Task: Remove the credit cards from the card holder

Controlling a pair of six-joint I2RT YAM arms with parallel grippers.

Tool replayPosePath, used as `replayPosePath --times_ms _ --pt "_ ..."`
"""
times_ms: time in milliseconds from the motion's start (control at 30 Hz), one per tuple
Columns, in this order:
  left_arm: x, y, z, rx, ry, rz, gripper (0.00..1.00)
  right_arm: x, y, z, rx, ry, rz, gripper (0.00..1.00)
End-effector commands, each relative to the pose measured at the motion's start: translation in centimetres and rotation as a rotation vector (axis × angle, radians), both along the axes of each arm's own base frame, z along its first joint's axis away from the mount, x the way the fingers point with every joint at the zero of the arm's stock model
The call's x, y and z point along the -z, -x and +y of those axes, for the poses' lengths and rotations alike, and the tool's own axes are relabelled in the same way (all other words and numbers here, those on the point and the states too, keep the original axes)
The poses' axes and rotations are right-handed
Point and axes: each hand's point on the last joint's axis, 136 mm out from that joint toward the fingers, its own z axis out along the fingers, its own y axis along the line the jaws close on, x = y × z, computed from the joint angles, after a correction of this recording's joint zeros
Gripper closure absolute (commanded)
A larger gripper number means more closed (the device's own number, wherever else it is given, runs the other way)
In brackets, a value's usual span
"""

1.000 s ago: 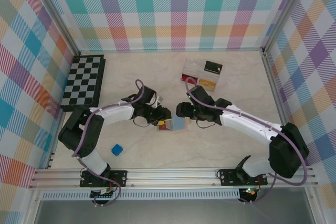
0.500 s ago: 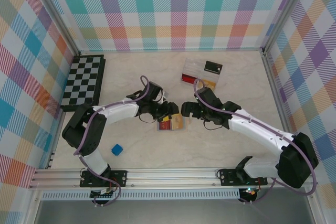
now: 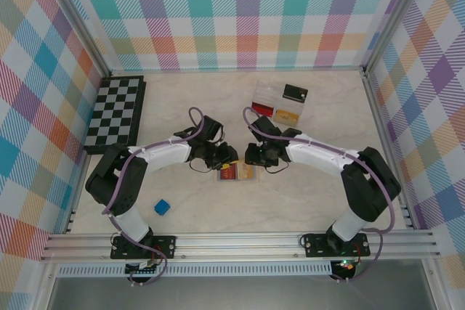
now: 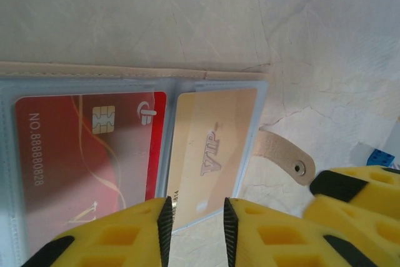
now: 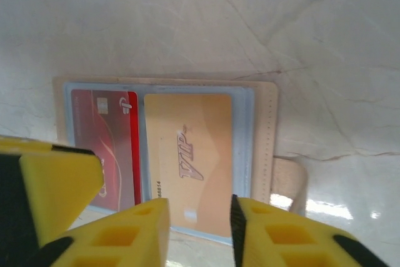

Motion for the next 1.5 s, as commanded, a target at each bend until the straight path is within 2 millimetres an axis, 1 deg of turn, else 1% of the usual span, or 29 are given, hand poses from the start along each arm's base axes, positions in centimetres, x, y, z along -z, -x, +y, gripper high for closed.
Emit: replayPosePath --times_ms 0,67,167,367,533,633,800,1033,1233,1467 --pt "1.1 0.1 0.6 -0.028 -0.026 0.035 0.74 0.2 0.0 1.1 -0.004 -0.019 0.047 0.75" --pt "1.3 0.1 0.4 -0.028 -0.015 0.043 0.77 1.0 0.0 1.2 -0.002 -0.005 0.071 0.78" --pt "1.4 0.0 -0.1 -0.025 0.002 0.051 0.79 2.0 0.0 1.1 0.007 0.027 0.1 0.8" --pt "1.5 0.0 -0.7 -0.009 0.029 0.063 0.78 3.4 0.1 0.3 0.028 0.083 0.13 0.79" --pt "1.8 0.0 -1.1 0.006 0.044 0.076 0.77 4.4 0.3 0.3 0.026 0.095 0.158 0.79" --pt "2.1 -0.1 -1.0 0.007 0.027 0.078 0.77 5.1 0.6 0.3 0.022 0.102 0.178 0.8" --pt "2.8 0.1 -1.0 0.02 0.016 0.087 0.76 5.7 0.9 0.1 0.02 0.111 0.198 0.8" --pt "3.1 0.2 -1.0 0.036 0.014 0.088 0.74 6.1 1.1 -0.2 0.023 0.118 0.211 0.81" --pt "3.6 0.4 -1.0 0.052 0.016 0.092 0.75 6.5 1.2 -0.3 0.021 0.117 0.224 0.83" --pt "4.0 0.8 -1.1 0.058 0.058 0.105 0.76 7.2 1.5 -0.2 0.016 0.119 0.247 0.84"
